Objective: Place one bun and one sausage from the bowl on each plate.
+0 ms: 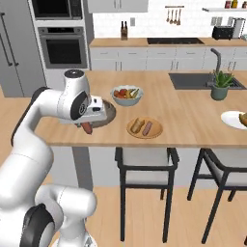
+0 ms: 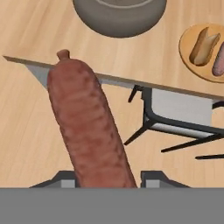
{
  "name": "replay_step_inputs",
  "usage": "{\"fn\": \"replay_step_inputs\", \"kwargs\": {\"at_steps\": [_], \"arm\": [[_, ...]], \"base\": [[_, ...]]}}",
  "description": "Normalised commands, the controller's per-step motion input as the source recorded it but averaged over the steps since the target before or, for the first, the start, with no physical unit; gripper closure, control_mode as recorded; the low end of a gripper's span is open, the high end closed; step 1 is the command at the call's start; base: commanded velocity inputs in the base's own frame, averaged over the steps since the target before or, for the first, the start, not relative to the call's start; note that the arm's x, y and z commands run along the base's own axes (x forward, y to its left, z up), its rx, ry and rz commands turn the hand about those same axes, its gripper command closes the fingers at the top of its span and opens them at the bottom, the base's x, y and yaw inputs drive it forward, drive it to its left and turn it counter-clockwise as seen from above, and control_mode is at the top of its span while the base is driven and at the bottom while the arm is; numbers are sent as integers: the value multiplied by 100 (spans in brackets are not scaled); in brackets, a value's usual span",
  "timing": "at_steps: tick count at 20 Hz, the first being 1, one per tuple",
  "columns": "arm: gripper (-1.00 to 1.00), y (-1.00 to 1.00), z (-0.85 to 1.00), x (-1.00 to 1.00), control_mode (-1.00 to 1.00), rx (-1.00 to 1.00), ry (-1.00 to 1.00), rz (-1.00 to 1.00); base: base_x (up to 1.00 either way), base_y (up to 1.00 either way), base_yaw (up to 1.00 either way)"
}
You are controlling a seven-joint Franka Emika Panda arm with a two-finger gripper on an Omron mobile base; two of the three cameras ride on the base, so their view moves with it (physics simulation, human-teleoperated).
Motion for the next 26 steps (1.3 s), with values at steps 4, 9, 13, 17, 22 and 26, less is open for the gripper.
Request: {"fn": "replay_step_inputs", "kwargs": {"at_steps": [4,9,13,17,22,26], "arm": [[100,0,0,0,100,0,0,0],[100,0,0,0,100,0,0,0],[100,0,0,0,100,0,0,0],[100,0,0,0,100,0,0,0],[100,0,0,0,100,0,0,0],[100,0,0,0,100,0,0,0]], "base": [[0,-100,-3],[0,-100,-2],[0,-100,0],[0,-100,0],[0,-97,0],[0,-81,0]]}}
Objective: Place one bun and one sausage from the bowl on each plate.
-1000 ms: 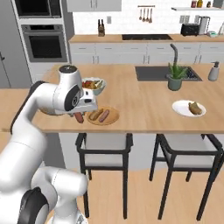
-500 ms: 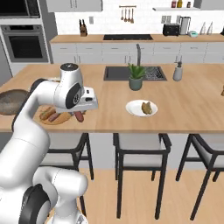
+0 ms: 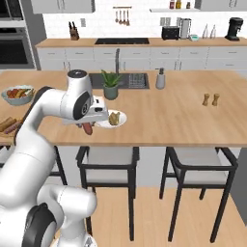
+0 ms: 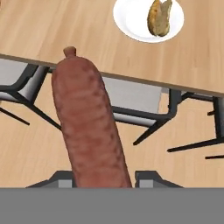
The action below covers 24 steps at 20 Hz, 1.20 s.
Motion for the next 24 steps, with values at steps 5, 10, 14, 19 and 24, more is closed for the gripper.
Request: {"fn": "replay_step_inputs", "kwargs": {"at_steps": [5,10,14,19,24], "arm": [[100,0,0,0,100,0,0,0],[100,0,0,0,100,0,0,0],[100,0,0,0,100,0,0,0],[100,0,0,0,100,0,0,0],[100,0,0,0,100,0,0,0]], "base": [[3,-49,8],[29,-10,26],[36,-32,20],[35,-29,7],[43,-8,4]]}}
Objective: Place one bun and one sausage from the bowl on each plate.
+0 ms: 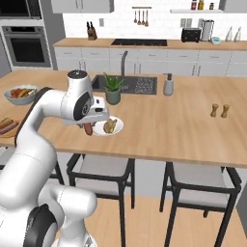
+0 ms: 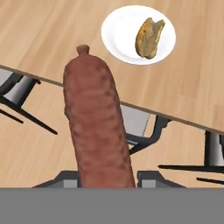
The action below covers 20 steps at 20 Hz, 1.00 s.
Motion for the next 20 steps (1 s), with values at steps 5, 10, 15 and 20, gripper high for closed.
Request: {"fn": "replay_step_inputs", "kwargs": {"at_steps": [5,10,15,20], "arm": [[100,-7,0,10,-100,0,0,0],[100,8,0,93,-100,0,6,0],[100,9,-26,100,-100,0,8,0],[100,8,-41,89,-100,0,2,0]], "base": [[13,-4,1],[0,0,0],[0,0,0],[0,0,0]]}}
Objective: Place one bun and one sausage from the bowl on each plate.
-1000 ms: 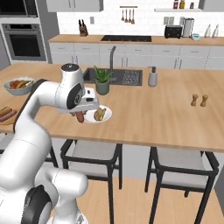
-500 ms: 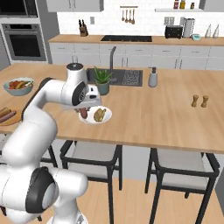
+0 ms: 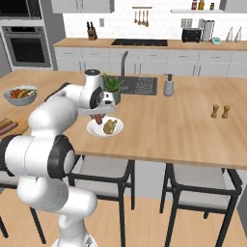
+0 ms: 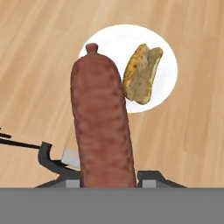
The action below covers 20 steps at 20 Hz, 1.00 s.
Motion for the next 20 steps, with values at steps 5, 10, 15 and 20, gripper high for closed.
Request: {"fn": "replay_step_inputs", "kwargs": {"at_steps": [5,10,15,20], "arm": [[100,2,-56,27,-100,0,0,0],[100,3,-52,2,-100,0,-2,0],[100,44,5,60,-100,0,0,0],[100,44,0,96,-100,-1,1,0]], "base": [[0,0,0],[0,0,0],[0,0,0],[0,0,0]]}}
